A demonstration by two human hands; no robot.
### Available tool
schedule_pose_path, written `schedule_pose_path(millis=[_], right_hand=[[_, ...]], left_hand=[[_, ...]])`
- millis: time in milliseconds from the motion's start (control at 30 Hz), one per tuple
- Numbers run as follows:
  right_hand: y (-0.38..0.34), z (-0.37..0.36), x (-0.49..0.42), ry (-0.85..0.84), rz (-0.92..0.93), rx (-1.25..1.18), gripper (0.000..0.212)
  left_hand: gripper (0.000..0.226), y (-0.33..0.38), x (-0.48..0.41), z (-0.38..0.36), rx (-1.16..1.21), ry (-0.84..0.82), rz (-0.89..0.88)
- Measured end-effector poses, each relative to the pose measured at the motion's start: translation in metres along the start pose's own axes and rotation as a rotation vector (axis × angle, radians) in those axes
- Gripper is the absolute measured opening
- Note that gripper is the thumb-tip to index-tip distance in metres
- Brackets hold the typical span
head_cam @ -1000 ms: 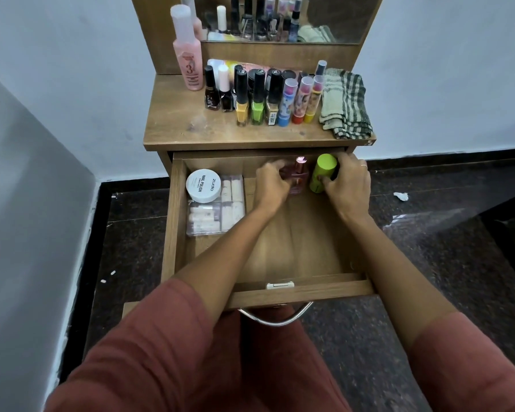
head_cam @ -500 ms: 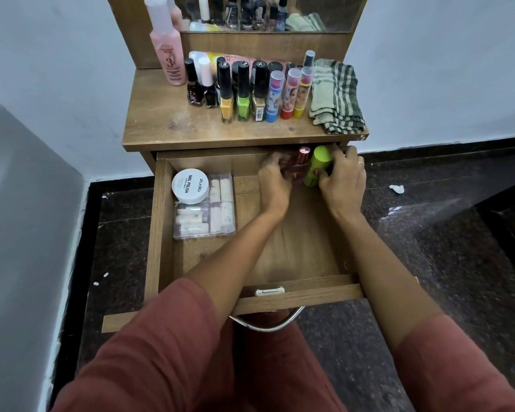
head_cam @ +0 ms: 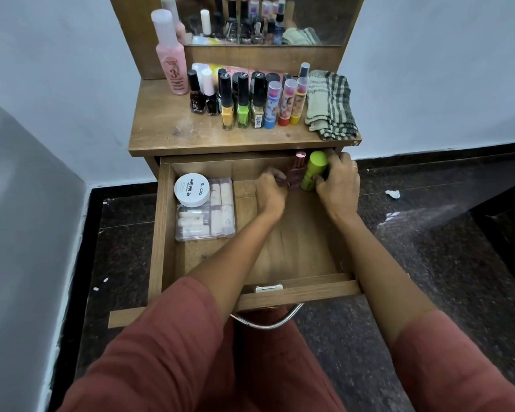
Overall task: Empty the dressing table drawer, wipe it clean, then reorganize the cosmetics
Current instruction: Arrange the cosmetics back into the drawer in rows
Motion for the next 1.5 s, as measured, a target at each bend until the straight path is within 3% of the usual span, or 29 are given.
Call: schedule_pose_path(millis=[167,367,500,633,767,933,1100,1300,1500], right_hand=[[-0.006,0.009,0.01,0.023,0.02,-0.077,0.054],[-0.037,0.024,0.018,0.141,0.067,-0.192,0.026],[-0.086,0.025,0.021,0.093,0.195,-0.357,0.016],[-0.136,0.022,0.016,0.064,0.346,-0.446,0.016],[-0.17,0.023,0.003,0.131,0.458,-0.444,0.024],[-0.184,0.016,-0.019,0.159,0.433,-0.291,0.039],[-0.184,0.008,-0.03,0.124,0.452,-0.187,0.031],[-0.179,0.014,-0.028,0.193,0.434,-0.267,0.027],[-0.166,0.025,-0.012,0.122,0.408,-0.437,0.026]], left_hand=[[0.025,0.002,0.005,0.011,0.084,0.003,-0.003],[0.019,0.016,0.025,0.049,0.21,0.093,-0.107],[0.019,0.027,0.027,0.088,0.265,0.2,-0.199],[0.019,0.043,0.011,0.136,0.276,0.381,-0.283],[0.026,0.061,-0.008,0.164,0.219,0.448,-0.328],[0.033,0.076,-0.03,0.165,0.078,0.395,-0.376],[0.025,0.075,-0.046,0.158,0.086,0.337,-0.359],[0.019,0.075,-0.038,0.163,0.12,0.321,-0.392],[0.021,0.077,-0.014,0.163,0.141,0.274,-0.439]])
Point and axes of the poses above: each hand's wrist, its own x-axis away from the middle knuckle, its own z-axis out of the back of the hand, y = z × x, the point moved 7 cm from there along -x, towards the middle knuckle, and after that the axes turned 8 degrees about -x, right-handed, at the moved point
